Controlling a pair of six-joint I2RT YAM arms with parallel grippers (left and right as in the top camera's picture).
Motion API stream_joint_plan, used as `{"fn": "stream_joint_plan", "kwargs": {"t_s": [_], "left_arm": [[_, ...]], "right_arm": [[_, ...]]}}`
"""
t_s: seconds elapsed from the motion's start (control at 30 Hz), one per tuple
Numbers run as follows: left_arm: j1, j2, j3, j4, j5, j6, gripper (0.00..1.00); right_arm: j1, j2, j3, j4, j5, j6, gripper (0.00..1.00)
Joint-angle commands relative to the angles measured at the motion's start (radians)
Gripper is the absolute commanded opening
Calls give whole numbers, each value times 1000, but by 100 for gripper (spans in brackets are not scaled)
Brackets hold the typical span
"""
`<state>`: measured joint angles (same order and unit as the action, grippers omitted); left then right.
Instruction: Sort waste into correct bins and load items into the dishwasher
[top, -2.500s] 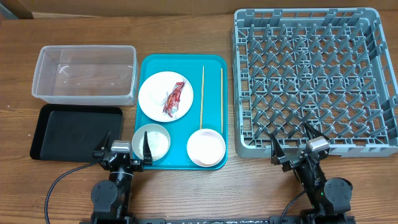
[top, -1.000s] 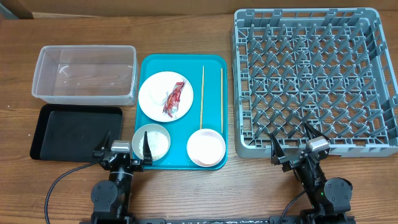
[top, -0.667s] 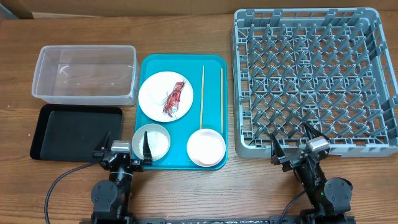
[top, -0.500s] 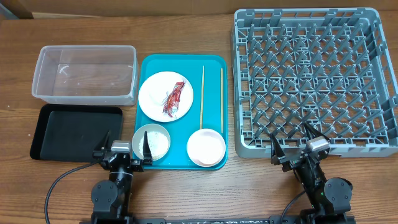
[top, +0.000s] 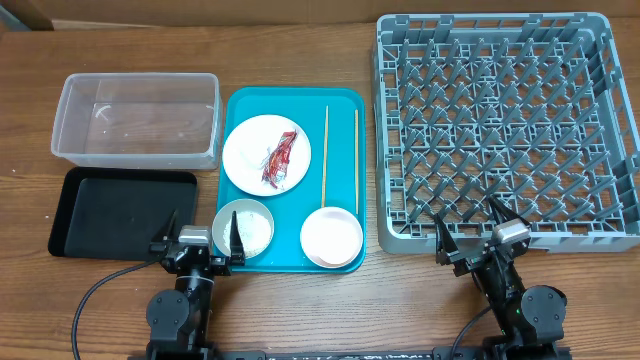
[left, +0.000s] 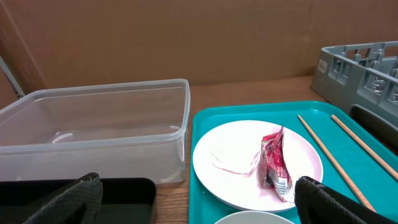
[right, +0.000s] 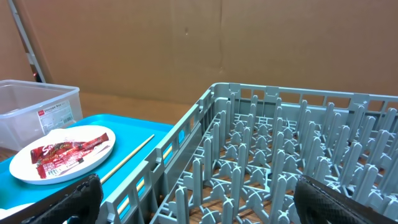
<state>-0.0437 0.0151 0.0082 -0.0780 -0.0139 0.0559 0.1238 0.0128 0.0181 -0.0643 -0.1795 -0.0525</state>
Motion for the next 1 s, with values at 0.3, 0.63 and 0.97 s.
{"fn": "stream_joint_plan", "kwargs": {"t_s": [0.3,0.63,0.97], "left_arm": [[5,-10,-3,2,7,12,100],[5,-10,-3,2,7,12,100],[5,-10,-3,223,515,-33,100]], "right_arm": [[-8,-10,-10,3,-5,-1,100],[-8,-10,-10,4,-65,8,100],[-8,-10,11,40,-163,261,100]]}}
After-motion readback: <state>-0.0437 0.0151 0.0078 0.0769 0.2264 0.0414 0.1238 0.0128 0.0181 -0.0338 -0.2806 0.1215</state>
